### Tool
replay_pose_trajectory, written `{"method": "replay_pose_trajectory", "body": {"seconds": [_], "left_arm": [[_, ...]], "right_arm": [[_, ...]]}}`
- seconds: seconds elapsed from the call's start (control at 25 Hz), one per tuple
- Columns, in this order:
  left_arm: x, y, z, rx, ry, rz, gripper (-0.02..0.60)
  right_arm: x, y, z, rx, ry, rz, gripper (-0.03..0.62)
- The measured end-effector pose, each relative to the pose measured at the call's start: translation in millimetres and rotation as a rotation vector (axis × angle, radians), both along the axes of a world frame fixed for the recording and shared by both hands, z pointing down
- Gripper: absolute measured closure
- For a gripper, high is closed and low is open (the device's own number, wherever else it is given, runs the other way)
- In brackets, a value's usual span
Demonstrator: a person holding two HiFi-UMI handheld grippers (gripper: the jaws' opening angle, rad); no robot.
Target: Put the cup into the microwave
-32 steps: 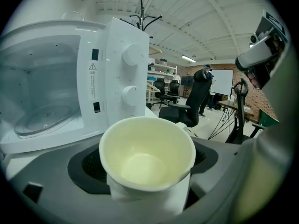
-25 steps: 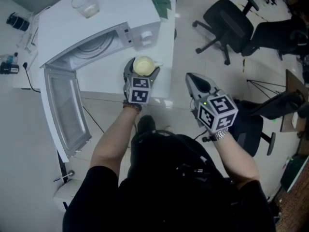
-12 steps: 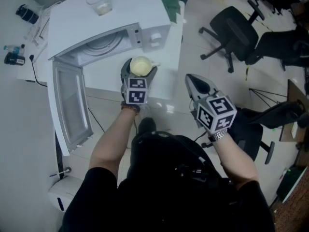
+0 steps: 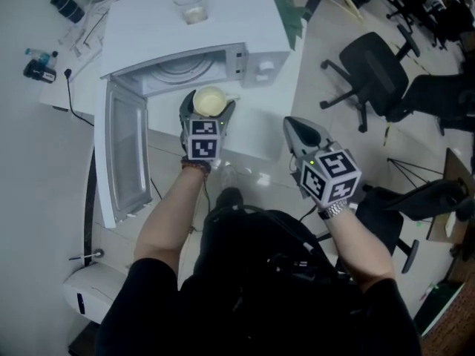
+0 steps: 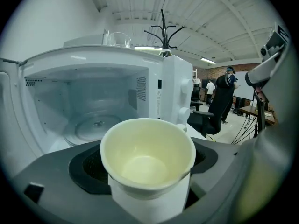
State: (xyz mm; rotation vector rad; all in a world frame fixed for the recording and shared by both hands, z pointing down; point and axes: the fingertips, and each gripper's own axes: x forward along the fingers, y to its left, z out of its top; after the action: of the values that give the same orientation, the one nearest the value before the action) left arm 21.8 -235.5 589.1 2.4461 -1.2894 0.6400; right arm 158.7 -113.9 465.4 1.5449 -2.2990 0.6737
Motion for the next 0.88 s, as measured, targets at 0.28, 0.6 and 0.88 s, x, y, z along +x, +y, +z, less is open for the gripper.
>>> {"method": "replay_pose_trajectory", "body": {"seconds": [0.28,0.6,0.88], "left_arm": [[-38.3,-17.8,-11.1,0.010,-0.005,-0.059,0.126],[-73.2,-51.9,-26.4,0.031,0.006,-0.134,0.127],[-97.9,-83.9,-27.3,0.035,0.006,-0.182,0.126]], "right_arm": [[-36.7,-23.9,-4.6,0.014,-0.012,-0.057,0.580],[-65.9,-50.5,-3.9,0.018,-0.013,-0.103,0.580],[-84.4,-76.2,-1.3,0.011,-0.010,-0.125,0.579]]}}
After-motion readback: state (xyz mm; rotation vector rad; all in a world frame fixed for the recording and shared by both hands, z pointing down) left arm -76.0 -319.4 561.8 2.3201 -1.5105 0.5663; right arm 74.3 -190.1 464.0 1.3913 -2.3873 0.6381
